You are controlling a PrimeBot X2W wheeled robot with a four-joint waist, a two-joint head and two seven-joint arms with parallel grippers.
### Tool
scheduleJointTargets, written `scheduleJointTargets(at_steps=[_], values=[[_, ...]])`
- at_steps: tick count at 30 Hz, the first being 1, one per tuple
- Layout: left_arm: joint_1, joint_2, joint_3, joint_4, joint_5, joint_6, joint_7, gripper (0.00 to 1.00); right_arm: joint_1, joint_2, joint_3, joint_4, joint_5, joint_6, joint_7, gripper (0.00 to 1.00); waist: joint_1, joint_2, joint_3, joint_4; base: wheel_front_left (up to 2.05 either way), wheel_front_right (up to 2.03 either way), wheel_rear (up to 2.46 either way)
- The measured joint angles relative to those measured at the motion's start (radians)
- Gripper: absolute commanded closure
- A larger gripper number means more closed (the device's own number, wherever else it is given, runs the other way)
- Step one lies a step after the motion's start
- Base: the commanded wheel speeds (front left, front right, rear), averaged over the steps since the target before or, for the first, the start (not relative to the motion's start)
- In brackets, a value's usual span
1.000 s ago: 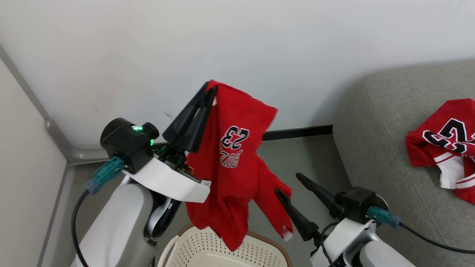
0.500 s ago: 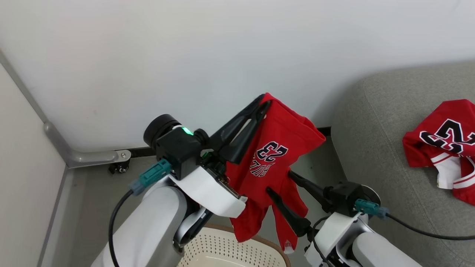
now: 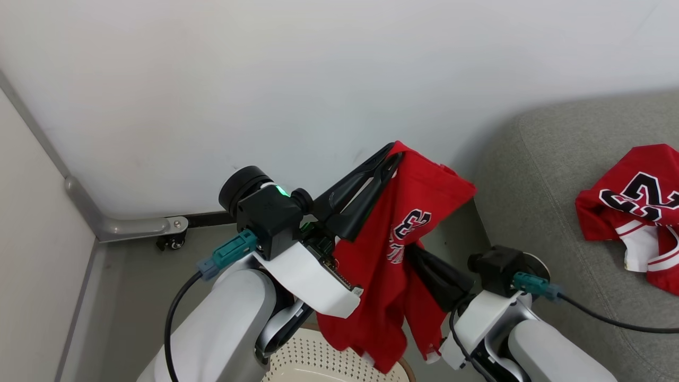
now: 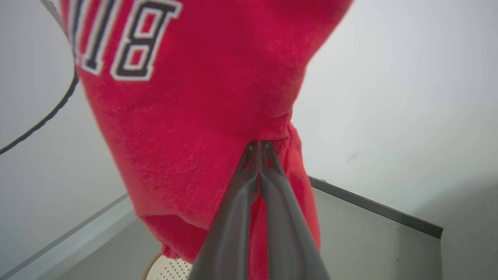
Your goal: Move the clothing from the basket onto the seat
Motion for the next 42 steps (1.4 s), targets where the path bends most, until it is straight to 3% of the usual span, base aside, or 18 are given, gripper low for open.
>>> scheduleJointTargets(at_steps=[11, 12, 26, 39, 40, 41, 42], values=[[0.0, 0.0, 0.015, 0.008, 0.0, 0.006, 0.0, 1.0, 0.0, 0.002, -0.055, -0.011, 0.001, 0.0, 0.0, 1.0, 0.0, 0.0, 0.001, 0.004, 0.0, 0.0, 0.0], [0.0, 0.001, 0.015, 0.009, 0.0, 0.006, 0.0, 1.0, 0.002, 0.003, -0.056, -0.009, 0.007, 0.0, 0.0, 0.0, 0.0, 0.0, 0.001, 0.005, 0.0, 0.0, 0.0], [-0.067, 0.018, 0.002, 0.018, 0.039, 0.005, 0.0, 1.0, 0.001, -0.018, -0.027, -0.003, -0.006, 0.0, 0.0, 0.0, 0.0, 0.0, 0.0, 0.001, 0.0, 0.0, 0.0], [-0.098, 0.012, -0.057, 0.012, 0.039, 0.001, 0.0, 1.0, -0.011, -0.011, 0.078, -0.023, 0.047, 0.0, 0.0, 0.0, 0.0, 0.0, -0.001, 0.008, 0.0, 0.0, 0.0], [-0.101, 0.011, -0.061, 0.011, 0.039, 0.001, 0.0, 1.0, -0.016, -0.014, 0.078, -0.022, 0.046, 0.0, 0.0, 0.55, 0.0, 0.0, -0.001, 0.009, 0.0, 0.0, 0.0], [-0.104, 0.011, -0.063, 0.007, 0.039, 0.001, 0.0, 1.0, -0.024, -0.018, 0.077, -0.023, 0.041, 0.0, 0.0, 1.0, 0.0, 0.0, -0.001, 0.01, 0.0, 0.0, 0.0], [-0.104, 0.01, -0.066, 0.004, 0.038, 0.001, 0.0, 1.0, -0.031, -0.021, 0.074, -0.024, 0.037, 0.0, 0.0, 1.0, 0.0, 0.0, -0.002, 0.011, 0.0, 0.0, 0.0]])
